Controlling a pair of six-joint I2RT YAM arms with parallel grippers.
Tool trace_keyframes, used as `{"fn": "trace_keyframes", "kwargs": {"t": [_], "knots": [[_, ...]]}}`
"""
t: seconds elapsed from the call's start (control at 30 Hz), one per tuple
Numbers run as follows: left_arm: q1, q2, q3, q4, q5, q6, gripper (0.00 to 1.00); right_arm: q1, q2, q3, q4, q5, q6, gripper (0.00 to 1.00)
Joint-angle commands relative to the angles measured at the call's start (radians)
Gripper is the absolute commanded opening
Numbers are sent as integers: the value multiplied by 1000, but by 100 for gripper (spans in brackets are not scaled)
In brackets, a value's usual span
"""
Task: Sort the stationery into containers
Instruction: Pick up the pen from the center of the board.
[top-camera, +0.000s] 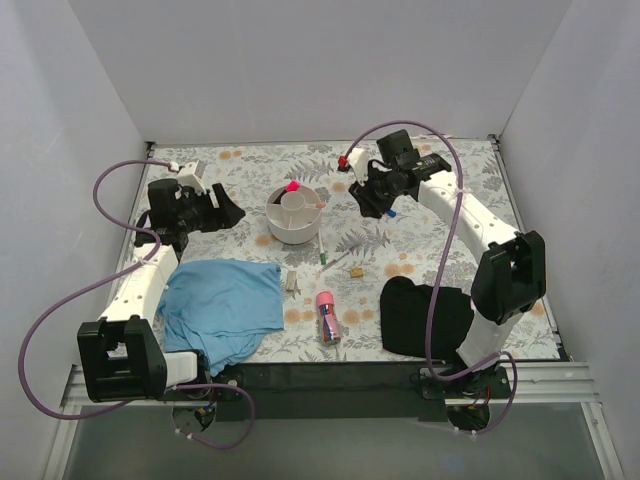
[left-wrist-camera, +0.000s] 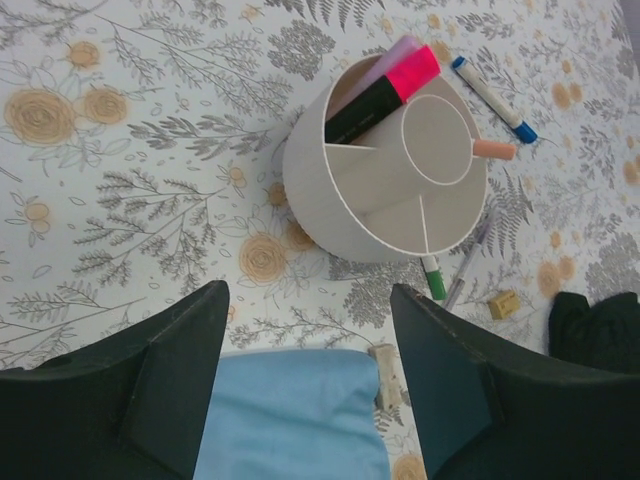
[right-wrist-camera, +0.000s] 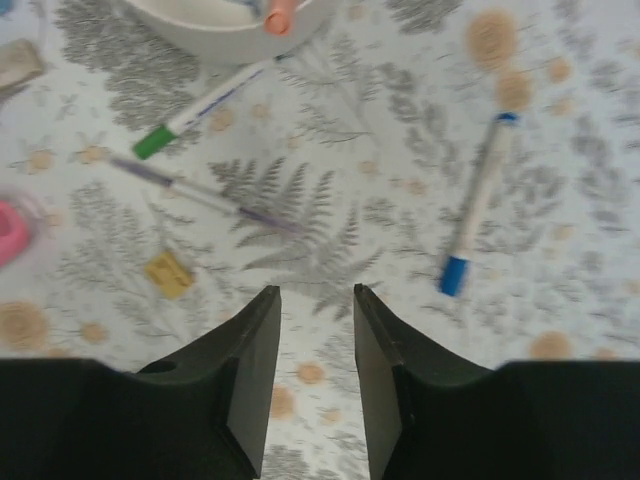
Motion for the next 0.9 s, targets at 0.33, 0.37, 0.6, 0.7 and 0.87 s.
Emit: {"fn": "trace_keyframes", "kwargs": {"t": [0.33,0.37,0.6,0.7,0.87], "knots": [[-29,99,73,-130,262,90,37,-45,205,59,16,-96,242,28],[-29,127,89,-159,249,138,40,-74,222,71,40,-45,247,30],[-29,226,175,-218,123,259,48,-180,288,30,191,55,186,36],[-28,268,220,-237,133,263,48,-182,267,-9,244,75,154,37],[-29,343,286,-250,134,279,48,-185,254,-79,307,70,117,37]]}}
